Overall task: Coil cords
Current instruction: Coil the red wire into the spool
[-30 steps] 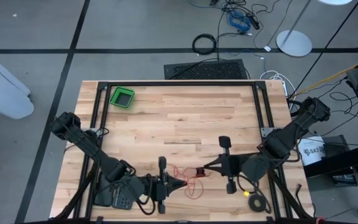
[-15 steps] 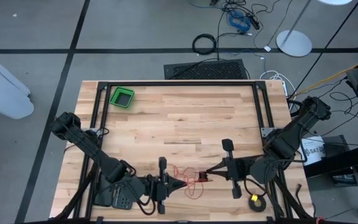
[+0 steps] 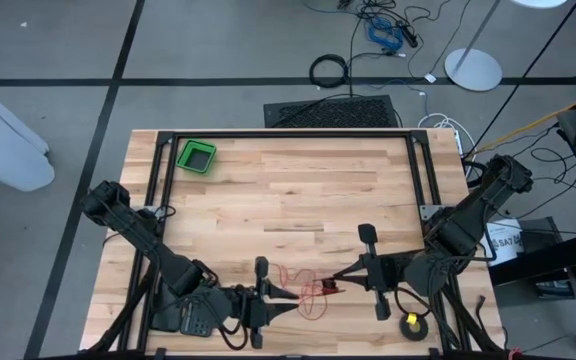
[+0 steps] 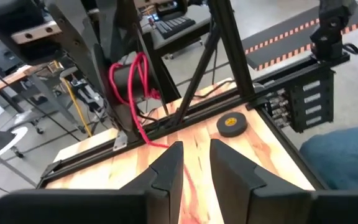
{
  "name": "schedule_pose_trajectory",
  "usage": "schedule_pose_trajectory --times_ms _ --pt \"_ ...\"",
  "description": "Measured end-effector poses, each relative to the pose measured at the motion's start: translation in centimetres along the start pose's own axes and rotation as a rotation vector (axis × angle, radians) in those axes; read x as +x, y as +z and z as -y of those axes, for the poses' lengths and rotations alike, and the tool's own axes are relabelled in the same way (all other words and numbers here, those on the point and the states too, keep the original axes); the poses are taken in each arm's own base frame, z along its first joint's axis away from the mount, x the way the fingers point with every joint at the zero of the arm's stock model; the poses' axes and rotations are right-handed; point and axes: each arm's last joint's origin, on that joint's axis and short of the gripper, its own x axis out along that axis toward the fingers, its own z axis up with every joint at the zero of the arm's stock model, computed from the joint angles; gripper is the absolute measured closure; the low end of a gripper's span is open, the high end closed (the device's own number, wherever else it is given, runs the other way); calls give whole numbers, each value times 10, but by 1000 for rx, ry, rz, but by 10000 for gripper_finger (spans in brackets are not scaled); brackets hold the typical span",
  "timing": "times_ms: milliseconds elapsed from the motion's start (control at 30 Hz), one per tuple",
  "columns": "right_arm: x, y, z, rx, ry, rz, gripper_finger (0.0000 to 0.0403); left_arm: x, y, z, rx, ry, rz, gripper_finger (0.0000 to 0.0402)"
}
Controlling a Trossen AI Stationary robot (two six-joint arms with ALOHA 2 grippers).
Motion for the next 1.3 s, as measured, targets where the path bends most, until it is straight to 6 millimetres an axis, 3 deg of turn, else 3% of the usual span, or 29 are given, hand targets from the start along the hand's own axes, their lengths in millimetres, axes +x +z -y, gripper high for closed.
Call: schedule_pose_trajectory --times_ms 400,800,1133,1300 --pt "0 0 0 -1 -21 2 403 -1 13 -5 -68 69 103 315" --pt "0 0 0 -9 -24 1 403 28 -3 -5 -79 151 118 314" --pt "1 0 1 -12 -26 1 403 31 -2 -7 -115 164 144 314" --pt "1 1 0 -6 -25 10 403 42 -8 -6 -162 189 179 314"
